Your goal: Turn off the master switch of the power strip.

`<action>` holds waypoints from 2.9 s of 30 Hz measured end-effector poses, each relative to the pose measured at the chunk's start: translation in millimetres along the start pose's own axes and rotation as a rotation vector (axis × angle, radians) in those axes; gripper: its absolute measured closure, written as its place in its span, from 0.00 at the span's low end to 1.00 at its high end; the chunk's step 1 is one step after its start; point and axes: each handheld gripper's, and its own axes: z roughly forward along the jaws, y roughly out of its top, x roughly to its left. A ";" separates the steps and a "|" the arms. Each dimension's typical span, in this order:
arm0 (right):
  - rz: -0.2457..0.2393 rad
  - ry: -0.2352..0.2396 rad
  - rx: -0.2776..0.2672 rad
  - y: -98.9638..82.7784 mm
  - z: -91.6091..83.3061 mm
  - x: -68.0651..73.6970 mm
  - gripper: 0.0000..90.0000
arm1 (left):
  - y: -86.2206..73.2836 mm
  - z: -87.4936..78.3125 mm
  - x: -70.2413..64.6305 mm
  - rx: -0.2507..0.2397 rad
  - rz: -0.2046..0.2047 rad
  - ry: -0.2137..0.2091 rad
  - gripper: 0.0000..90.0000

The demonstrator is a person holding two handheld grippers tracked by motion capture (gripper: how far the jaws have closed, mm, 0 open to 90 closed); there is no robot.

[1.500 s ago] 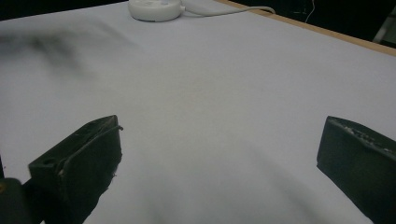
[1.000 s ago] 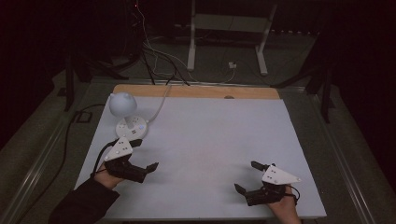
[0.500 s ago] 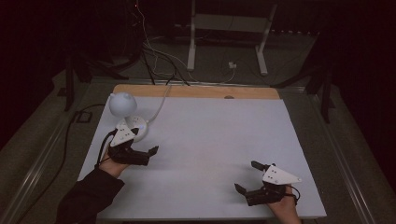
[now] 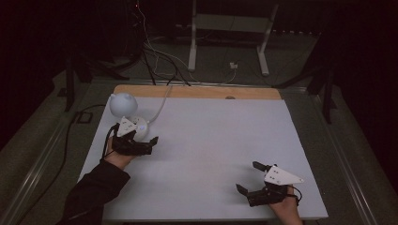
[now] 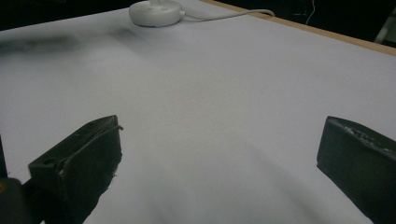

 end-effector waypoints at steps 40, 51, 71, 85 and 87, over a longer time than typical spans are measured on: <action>0.009 0.015 -0.002 -1.0 0.3 -0.7 0.00 | -10.8 50.9 9.6 0.089 0.126 0.327 1.00; 0.007 0.015 -0.001 -1.0 0.3 -0.7 0.00 | -16.2 62.7 8.7 0.162 0.195 0.375 1.00; 0.008 0.015 0.002 -1.3 1.0 -0.8 0.00 | -16.7 69.4 11.2 0.230 0.214 0.367 1.00; 0.007 0.018 0.006 -1.4 2.0 0.4 0.00 | -9.0 70.6 15.9 0.299 0.244 0.338 1.00; 0.005 0.019 0.008 -1.4 2.3 0.7 0.00 | -7.9 71.0 15.0 0.315 0.271 0.333 1.00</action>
